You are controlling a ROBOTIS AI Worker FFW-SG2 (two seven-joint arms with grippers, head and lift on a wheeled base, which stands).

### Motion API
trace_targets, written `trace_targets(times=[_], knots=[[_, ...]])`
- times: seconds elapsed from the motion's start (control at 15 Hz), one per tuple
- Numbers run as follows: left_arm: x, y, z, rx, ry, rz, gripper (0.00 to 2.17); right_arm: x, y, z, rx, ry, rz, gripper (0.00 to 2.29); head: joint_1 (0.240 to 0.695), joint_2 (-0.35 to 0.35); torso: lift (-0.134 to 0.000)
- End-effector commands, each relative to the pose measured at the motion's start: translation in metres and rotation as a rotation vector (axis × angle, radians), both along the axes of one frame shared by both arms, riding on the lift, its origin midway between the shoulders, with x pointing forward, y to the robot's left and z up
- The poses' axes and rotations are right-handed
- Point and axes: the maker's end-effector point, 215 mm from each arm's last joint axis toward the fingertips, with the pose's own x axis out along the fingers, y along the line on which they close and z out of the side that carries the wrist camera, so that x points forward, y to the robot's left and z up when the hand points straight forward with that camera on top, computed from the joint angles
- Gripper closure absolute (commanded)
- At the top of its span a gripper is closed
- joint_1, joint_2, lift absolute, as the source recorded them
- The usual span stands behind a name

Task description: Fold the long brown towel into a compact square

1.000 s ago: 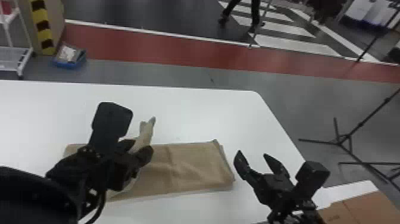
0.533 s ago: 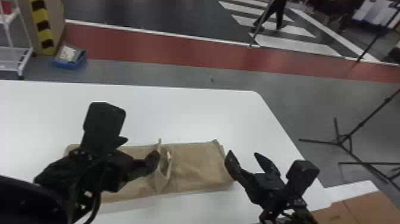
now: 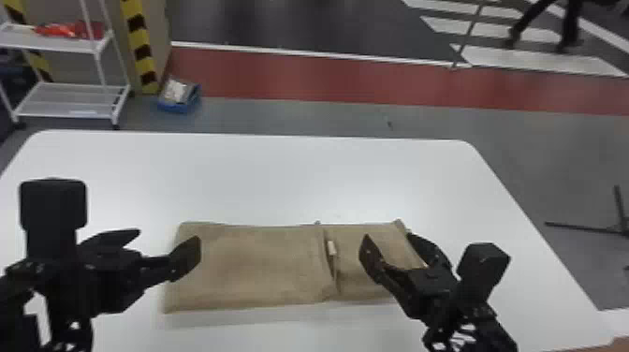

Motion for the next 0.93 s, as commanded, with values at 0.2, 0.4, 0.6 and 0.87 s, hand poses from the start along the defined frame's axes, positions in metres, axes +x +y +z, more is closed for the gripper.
trace_targets(times=[0.2,0.4,0.6,0.87], knots=[[0.024,0.11,0.029,-0.037,-0.245,0.203,0.03,0.01,0.05,-0.028,-0.025,0.051,0.086,0.1,0.695,-0.003,-0.123],[0.03,0.142,0.035,-0.079,-0.369,0.278,0.03,0.017,0.064,-0.042,-0.038,0.078,0.112,0.1,0.695,0.085,-0.123],[0.022,0.147,0.021,-0.083,-0.352,0.285,0.03,0.024,0.079,-0.051,-0.038,0.091,0.137,0.1,0.695,0.148,-0.123],[0.017,0.154,0.017,-0.089,-0.345,0.293,0.04,0.031,0.105,-0.058,-0.06,0.103,0.186,0.13,0.695,0.187,-0.123]])
